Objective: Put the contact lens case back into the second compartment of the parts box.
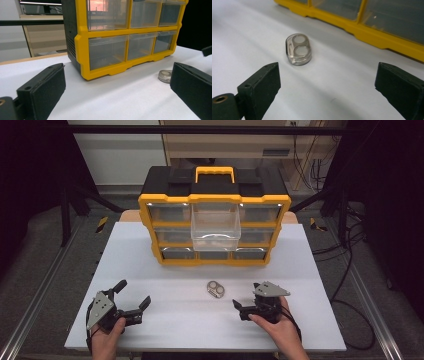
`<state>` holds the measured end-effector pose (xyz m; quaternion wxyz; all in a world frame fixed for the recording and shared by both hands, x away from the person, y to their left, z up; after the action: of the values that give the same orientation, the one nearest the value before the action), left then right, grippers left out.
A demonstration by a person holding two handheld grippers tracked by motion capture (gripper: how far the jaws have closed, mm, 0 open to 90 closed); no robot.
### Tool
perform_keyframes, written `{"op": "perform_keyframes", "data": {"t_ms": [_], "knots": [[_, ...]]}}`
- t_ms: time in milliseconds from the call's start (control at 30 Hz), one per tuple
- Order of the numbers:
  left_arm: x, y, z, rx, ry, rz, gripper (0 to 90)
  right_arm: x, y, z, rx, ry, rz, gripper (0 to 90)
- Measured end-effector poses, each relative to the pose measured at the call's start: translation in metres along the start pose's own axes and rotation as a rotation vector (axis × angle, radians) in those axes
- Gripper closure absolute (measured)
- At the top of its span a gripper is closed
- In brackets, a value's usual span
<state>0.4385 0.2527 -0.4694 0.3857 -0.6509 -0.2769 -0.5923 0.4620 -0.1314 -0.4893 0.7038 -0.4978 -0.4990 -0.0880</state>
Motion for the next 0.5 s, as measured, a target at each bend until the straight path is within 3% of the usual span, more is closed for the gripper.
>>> {"op": "perform_keyframes", "data": {"t_ms": [500], "knots": [[0.000,0.002,-0.003,-0.012,0.008,0.006,0.0,0.019,0.044,0.026,0.037,-0.068,0.167,7.4]]}}
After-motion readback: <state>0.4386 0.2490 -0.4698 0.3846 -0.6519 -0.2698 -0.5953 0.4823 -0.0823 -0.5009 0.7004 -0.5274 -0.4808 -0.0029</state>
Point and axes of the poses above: each handheld gripper's, and its own axes: y roughly forward along the jaws, x roughly out of its top, z roughly to its left, the point moved 5 cm from there along y, roughly forward along the jaws, and after that the axes turned 6 degrees about z, right-handed, at the moved point
